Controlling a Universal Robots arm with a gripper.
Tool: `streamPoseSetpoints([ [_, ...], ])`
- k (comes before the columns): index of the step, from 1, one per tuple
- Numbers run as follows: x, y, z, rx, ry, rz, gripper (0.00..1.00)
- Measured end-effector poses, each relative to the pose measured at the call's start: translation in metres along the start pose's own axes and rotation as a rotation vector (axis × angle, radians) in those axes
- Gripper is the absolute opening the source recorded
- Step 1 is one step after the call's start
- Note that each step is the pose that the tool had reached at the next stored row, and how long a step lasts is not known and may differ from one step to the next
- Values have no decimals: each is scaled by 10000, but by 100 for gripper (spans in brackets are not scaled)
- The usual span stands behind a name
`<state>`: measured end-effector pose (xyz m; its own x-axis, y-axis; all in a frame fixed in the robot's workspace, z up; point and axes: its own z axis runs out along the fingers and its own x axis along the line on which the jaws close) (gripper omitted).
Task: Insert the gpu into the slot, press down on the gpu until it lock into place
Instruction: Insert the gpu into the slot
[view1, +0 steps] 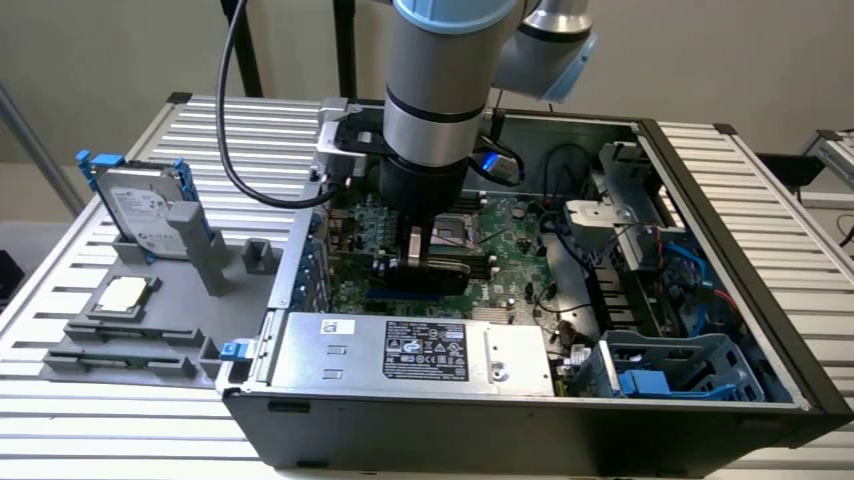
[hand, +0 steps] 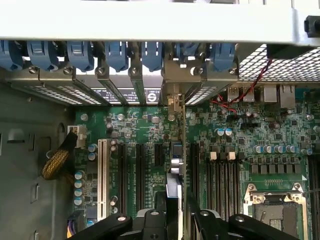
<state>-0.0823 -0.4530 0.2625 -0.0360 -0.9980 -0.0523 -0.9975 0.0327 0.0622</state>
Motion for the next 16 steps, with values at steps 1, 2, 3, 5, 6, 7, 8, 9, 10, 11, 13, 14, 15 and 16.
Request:
streamPoseSetpoints([
  [1,0,0,1,-1,1,-2,26],
  [2,-1,0,2,-1,2,-2,26],
  [3,-1,-1,4,-1,1,-4,26],
  [5,0,-2,9,-1,1,-8,26],
  [6,0,-2,12,-1,1,-9,26],
  [7,0,-3,16,0,0,-9,26],
  [8,0,-3,20,-1,1,-10,26],
  [9,0,-3,25,-2,2,-10,26],
  [10,0,-4,29,-1,-1,-12,26],
  [11,1,-4,34,0,-2,-13,26],
  [13,1,-4,40,-5,2,-13,26],
  [14,1,-4,43,-12,3,-13,26],
  [15,1,-5,43,-23,5,-12,26],
  [16,2,-4,44,-34,4,-12,26],
])
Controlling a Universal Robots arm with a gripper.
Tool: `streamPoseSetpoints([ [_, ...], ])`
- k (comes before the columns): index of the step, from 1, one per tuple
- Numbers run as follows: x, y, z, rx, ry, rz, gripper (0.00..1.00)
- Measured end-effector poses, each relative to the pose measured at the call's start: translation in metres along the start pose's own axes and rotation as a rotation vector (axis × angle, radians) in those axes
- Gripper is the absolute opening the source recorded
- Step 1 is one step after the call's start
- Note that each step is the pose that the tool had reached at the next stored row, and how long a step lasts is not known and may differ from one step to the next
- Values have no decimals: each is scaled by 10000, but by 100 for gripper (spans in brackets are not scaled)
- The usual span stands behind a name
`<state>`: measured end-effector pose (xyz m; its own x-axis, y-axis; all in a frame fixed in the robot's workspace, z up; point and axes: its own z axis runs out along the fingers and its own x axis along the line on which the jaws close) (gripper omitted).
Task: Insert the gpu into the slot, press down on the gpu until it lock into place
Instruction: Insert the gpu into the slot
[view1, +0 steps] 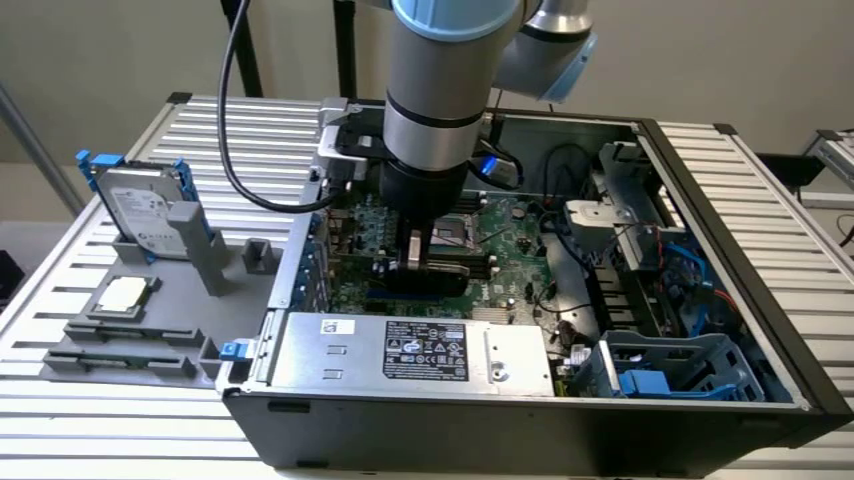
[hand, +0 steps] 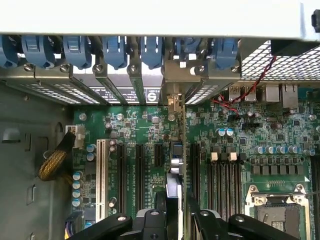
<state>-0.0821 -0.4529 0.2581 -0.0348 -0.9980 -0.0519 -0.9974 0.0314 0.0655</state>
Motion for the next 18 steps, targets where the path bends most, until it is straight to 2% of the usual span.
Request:
streamPoseSetpoints([
  [8,1,-2,22,-46,-1,1,26],
  [18,3,-5,58,-68,3,-4,26],
])
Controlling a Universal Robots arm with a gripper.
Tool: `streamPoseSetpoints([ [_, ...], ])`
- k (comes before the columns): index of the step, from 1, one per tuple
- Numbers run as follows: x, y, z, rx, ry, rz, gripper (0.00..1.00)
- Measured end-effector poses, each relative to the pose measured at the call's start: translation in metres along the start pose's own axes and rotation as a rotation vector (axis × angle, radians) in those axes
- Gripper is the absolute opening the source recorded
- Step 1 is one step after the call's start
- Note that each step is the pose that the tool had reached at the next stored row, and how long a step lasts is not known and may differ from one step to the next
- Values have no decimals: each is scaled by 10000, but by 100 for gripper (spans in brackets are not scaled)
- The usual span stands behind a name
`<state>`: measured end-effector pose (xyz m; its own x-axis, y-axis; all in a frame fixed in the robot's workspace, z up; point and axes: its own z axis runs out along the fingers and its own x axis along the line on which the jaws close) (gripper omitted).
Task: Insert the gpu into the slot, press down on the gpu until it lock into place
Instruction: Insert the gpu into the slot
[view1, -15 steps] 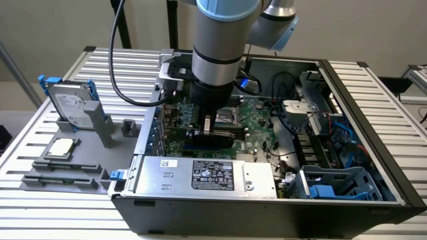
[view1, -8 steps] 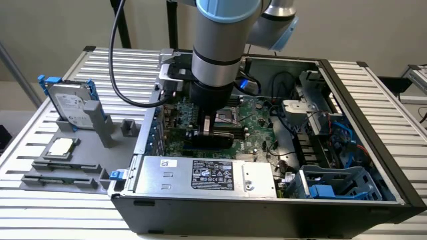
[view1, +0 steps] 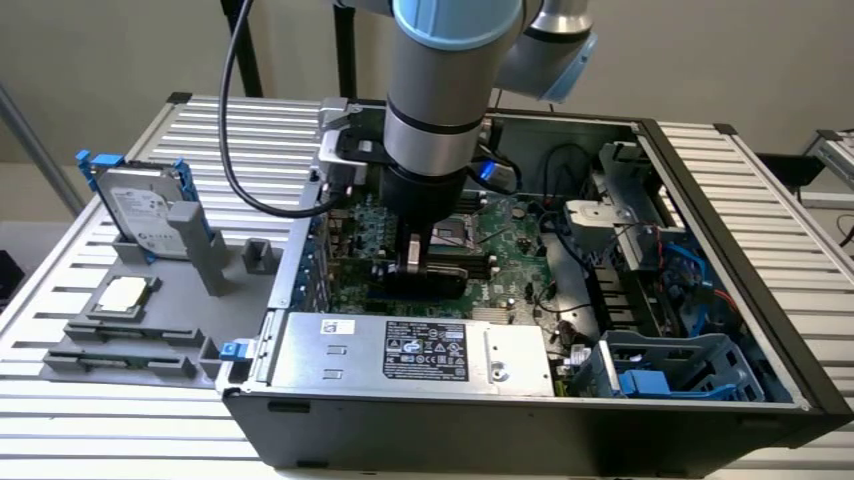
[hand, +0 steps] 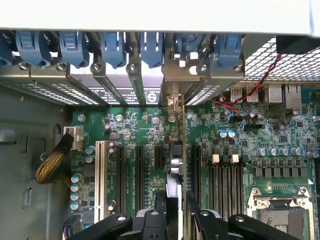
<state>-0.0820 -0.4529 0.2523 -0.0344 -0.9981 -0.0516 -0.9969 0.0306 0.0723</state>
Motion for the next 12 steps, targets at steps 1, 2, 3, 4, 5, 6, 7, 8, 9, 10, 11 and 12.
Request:
streamPoseSetpoints([
  [1,0,-1,5,-1,-1,-1,26],
  [2,0,-1,8,-4,0,-2,26],
  [3,1,-2,12,-6,0,-2,26],
  [4,1,-2,15,-7,-1,-2,26],
  [5,1,-3,18,-10,-1,-2,26],
  [6,1,-3,19,-14,0,-2,26],
  [7,1,-3,20,-18,0,-1,26],
  [8,0,-3,20,-25,0,-1,26],
  [9,-1,-3,21,-34,-1,-1,26],
  [10,-4,-4,21,-46,1,-1,26],
  [11,-7,-4,21,-60,5,0,26],
  [12,-10,-4,20,-72,8,0,26],
])
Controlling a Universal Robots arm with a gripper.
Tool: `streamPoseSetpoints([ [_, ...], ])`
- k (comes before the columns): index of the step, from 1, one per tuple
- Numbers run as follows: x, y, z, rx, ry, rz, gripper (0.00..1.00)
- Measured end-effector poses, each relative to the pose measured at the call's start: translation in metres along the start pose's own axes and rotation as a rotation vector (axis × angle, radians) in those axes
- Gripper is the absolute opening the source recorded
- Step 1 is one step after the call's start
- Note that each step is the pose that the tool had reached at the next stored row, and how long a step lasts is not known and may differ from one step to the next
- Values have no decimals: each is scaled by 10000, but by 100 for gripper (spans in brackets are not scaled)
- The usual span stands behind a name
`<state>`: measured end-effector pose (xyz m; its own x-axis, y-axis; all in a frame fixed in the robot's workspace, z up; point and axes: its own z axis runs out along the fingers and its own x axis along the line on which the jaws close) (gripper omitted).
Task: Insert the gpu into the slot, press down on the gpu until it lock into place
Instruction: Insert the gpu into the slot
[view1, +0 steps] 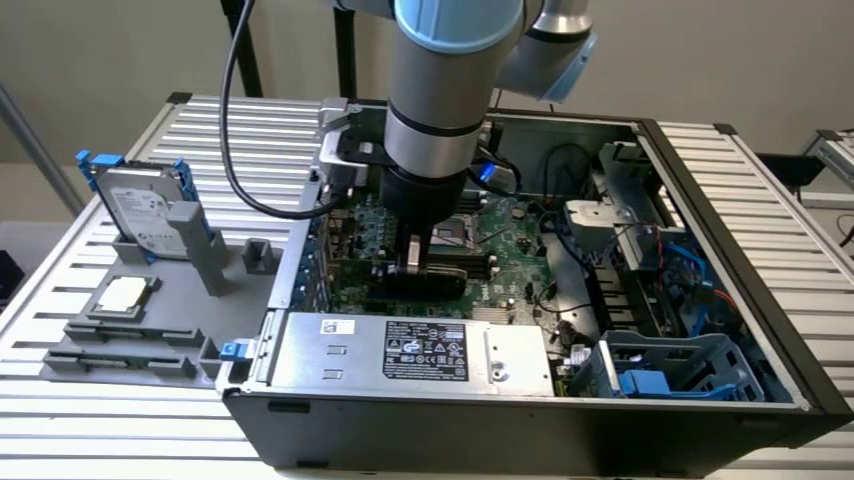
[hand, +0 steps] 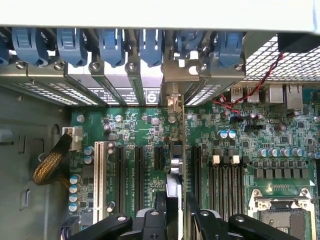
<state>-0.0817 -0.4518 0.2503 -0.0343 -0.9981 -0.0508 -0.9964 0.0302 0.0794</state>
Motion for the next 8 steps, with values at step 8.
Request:
streamPoseSetpoints([
  [8,-16,-4,1,-41,15,7,26],
])
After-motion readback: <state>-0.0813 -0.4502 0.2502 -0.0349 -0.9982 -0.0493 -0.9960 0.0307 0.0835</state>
